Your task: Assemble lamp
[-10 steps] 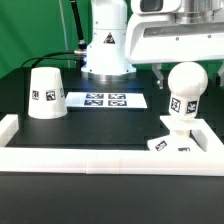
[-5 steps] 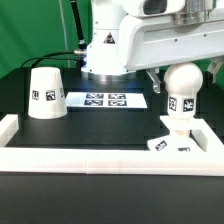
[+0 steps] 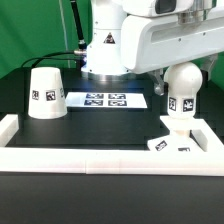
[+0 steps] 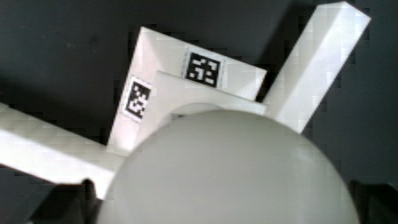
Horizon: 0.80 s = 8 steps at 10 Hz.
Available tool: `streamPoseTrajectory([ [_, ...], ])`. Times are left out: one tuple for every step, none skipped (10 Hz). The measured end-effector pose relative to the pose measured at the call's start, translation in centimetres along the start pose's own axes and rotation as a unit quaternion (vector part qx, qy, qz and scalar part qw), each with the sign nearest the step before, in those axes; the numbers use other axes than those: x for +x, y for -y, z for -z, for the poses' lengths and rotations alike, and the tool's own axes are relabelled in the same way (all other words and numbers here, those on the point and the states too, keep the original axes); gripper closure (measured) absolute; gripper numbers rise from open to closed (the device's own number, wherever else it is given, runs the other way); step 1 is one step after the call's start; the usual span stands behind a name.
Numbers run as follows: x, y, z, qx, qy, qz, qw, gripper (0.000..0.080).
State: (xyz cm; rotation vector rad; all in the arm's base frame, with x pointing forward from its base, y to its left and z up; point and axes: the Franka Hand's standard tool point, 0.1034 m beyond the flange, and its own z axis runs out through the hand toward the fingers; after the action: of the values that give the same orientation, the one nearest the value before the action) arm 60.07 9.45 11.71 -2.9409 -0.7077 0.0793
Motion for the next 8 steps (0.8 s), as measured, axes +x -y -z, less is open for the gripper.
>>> streamPoseTrajectory([
  [0.0, -0.01, 0.0, 0.0, 0.0, 0.0, 1.0, 0.0221],
  [0.0, -0.01, 0.0, 0.0, 0.0, -0.001, 1.0, 0.0222],
  [0.0, -0.01, 0.0, 0.0, 0.0, -0.017, 1.0, 0.0222],
  [-0.01, -0.02, 0.0, 0.0, 0.0, -0.016, 1.0, 0.0222],
  [-0.01, -0.03, -0.01, 0.001, 0.0, -0.019, 1.0, 0.0222],
  [0.06, -0.01, 0.0, 0.004, -0.005, -0.098, 0.995, 0.0222],
  [0.12, 0.17, -0.02, 0.003, -0.009, -0.156, 0.988, 0.0222],
  [0.24, 0.26, -0.02, 0.003, -0.012, -0.198, 0.98, 0.022],
])
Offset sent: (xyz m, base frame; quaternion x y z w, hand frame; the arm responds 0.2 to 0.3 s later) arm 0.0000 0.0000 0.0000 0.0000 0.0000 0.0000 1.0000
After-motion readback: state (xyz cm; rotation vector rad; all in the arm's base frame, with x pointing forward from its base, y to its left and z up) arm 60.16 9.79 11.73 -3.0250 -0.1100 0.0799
